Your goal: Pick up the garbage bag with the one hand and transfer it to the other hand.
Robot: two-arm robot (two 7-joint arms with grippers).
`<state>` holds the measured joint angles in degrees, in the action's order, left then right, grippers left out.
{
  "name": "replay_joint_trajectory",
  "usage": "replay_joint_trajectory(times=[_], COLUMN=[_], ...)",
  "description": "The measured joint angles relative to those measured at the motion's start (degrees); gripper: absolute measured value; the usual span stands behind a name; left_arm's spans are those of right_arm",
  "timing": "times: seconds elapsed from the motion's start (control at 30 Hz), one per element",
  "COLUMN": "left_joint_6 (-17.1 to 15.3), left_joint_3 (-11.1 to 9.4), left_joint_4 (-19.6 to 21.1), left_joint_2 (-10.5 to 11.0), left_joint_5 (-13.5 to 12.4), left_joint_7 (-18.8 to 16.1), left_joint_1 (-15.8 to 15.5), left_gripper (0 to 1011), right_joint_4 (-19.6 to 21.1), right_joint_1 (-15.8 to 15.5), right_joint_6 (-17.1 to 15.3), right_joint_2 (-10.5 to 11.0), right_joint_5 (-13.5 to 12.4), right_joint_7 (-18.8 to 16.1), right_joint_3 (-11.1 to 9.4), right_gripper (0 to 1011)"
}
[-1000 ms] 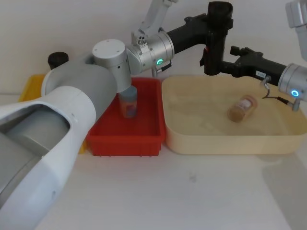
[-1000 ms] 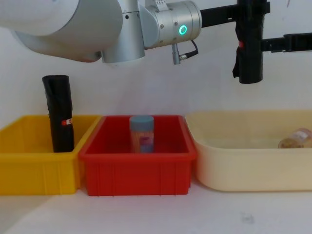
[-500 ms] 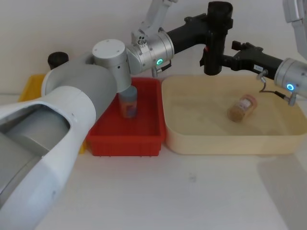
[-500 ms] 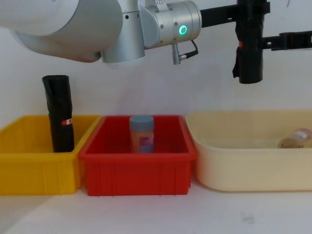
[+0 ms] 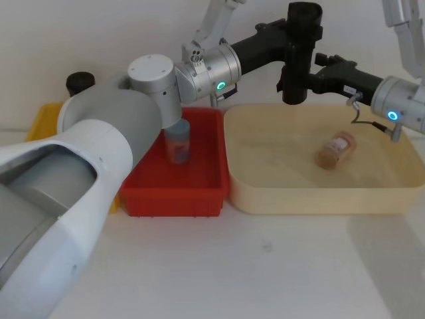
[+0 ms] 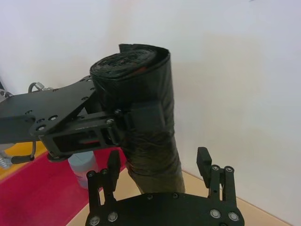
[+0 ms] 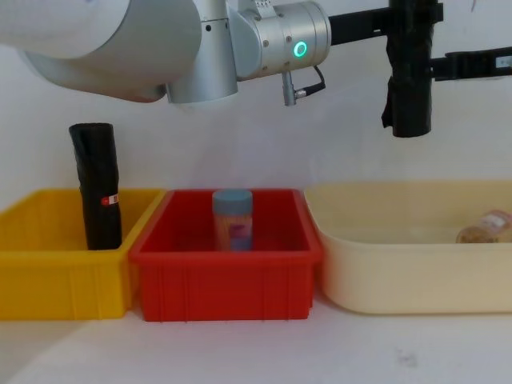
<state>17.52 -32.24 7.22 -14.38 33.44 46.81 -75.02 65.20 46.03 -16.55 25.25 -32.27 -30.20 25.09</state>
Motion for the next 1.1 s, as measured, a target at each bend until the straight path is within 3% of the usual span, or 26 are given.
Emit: replay_joint_trajectory(times=[0.6, 0.9, 1.1], left_joint_6=[0.00, 0.00, 0.00], left_joint_3=[0.00, 0.00, 0.00], left_joint_4=[0.00, 0.00, 0.00], left_joint_2=[0.00, 0.00, 0.00], left_joint_5=[0.00, 0.00, 0.00], left_joint_7=[0.01, 0.01, 0.01], left_joint_1=[0.00, 0.00, 0.00], left_gripper=[475, 475, 475], right_joint_4=[-2.59, -3.30, -3.60], right_joint_1=[1.88, 2.32, 2.49], right_joint_6=[1.60, 2.09, 2.28], right_joint_2=[-2.78, -3.46, -3.75], right_joint_5=[1.50, 1.93, 2.11], right_joint_7=[0.29, 0.70, 0.85], right_joint_3=[1.61, 1.85, 1.97], right_gripper=[1000, 816, 631])
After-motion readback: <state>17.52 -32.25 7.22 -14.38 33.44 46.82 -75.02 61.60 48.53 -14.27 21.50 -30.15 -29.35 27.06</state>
